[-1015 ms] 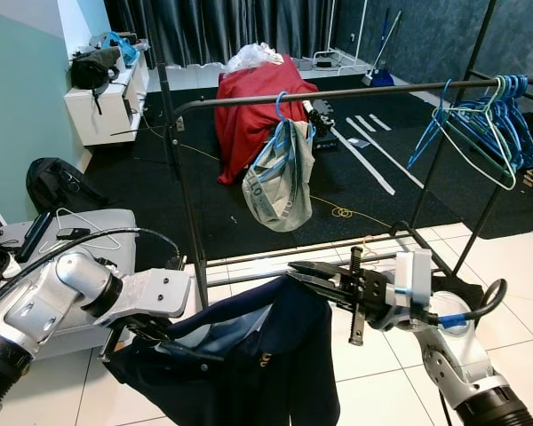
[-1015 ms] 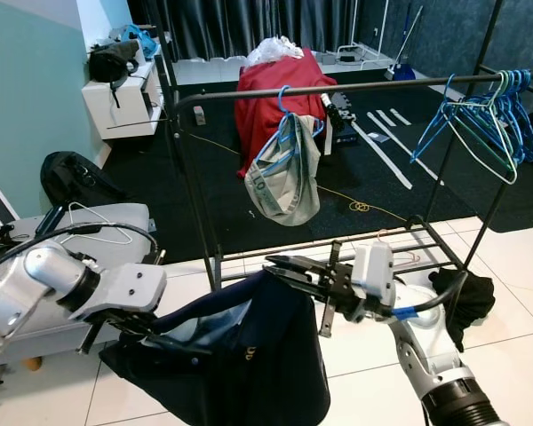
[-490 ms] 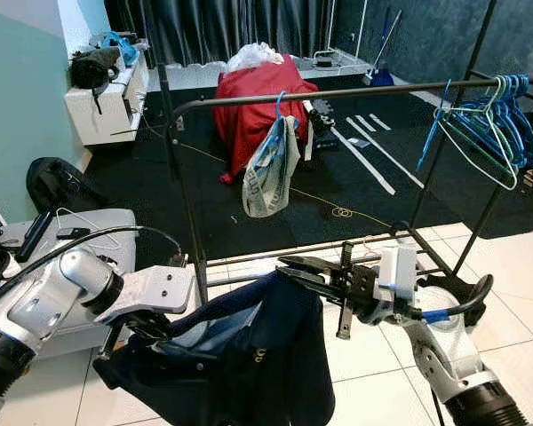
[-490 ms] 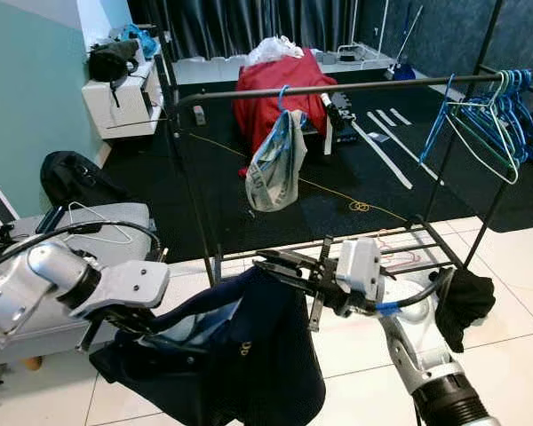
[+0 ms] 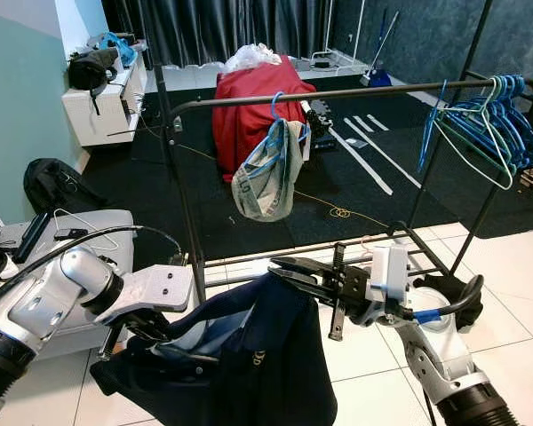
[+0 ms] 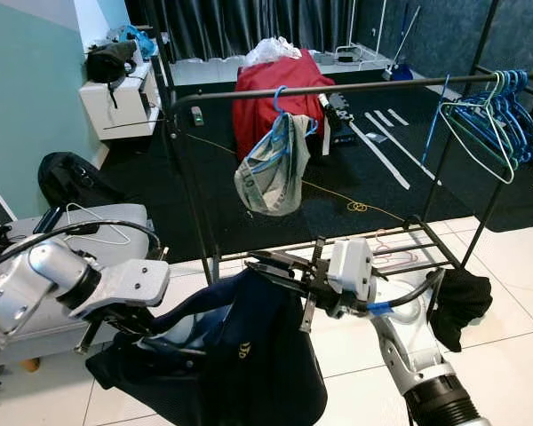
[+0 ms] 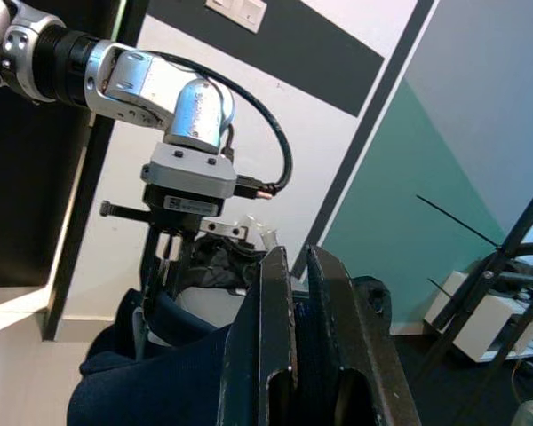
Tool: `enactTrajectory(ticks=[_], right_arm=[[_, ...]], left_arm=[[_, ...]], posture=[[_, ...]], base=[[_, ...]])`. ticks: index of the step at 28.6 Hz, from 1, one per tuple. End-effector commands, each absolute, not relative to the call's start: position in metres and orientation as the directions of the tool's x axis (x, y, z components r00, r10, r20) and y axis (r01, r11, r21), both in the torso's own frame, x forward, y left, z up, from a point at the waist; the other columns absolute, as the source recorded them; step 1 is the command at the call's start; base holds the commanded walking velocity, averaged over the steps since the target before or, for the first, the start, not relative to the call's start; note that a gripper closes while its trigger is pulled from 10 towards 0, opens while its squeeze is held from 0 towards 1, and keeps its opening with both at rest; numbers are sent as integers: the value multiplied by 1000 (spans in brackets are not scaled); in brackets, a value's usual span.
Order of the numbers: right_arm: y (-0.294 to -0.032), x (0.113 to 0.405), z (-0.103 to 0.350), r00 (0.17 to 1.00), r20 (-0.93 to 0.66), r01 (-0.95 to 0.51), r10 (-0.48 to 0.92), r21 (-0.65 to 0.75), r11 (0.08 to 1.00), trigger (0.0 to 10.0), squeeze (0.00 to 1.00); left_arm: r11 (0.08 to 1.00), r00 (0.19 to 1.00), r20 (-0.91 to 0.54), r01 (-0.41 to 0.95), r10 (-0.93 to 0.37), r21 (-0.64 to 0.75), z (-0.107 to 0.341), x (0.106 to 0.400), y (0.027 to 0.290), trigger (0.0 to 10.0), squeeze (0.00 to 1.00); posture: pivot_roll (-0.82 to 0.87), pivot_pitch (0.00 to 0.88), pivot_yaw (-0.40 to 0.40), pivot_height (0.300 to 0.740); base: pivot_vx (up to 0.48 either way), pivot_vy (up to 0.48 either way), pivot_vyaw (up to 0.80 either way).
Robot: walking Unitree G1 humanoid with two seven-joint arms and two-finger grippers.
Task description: Hang hanger
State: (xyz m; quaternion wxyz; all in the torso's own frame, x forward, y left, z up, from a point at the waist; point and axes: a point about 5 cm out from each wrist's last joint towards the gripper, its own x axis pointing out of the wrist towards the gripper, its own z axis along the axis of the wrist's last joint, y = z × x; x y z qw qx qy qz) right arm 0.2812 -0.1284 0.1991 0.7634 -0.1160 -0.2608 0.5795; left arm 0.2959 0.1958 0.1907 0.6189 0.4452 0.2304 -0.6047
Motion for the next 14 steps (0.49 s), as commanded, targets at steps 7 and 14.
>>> enactTrajectory(ticks=[7, 14], right_arm=[[-121, 276, 203, 180, 335, -853, 925, -414, 317, 10000, 922], [-119, 276, 204, 208, 356, -847, 911, -400, 350, 10000, 1000]], left_arm=[[-139, 194, -822, 940, -535, 312, 195, 299, 193, 0, 0], [-141, 200, -823, 938, -531, 318, 196, 300, 193, 0, 0]], posture=[[-61, 28, 38, 740], [-60, 30, 39, 740]], base=[[0, 0, 0], [0, 0, 0]])
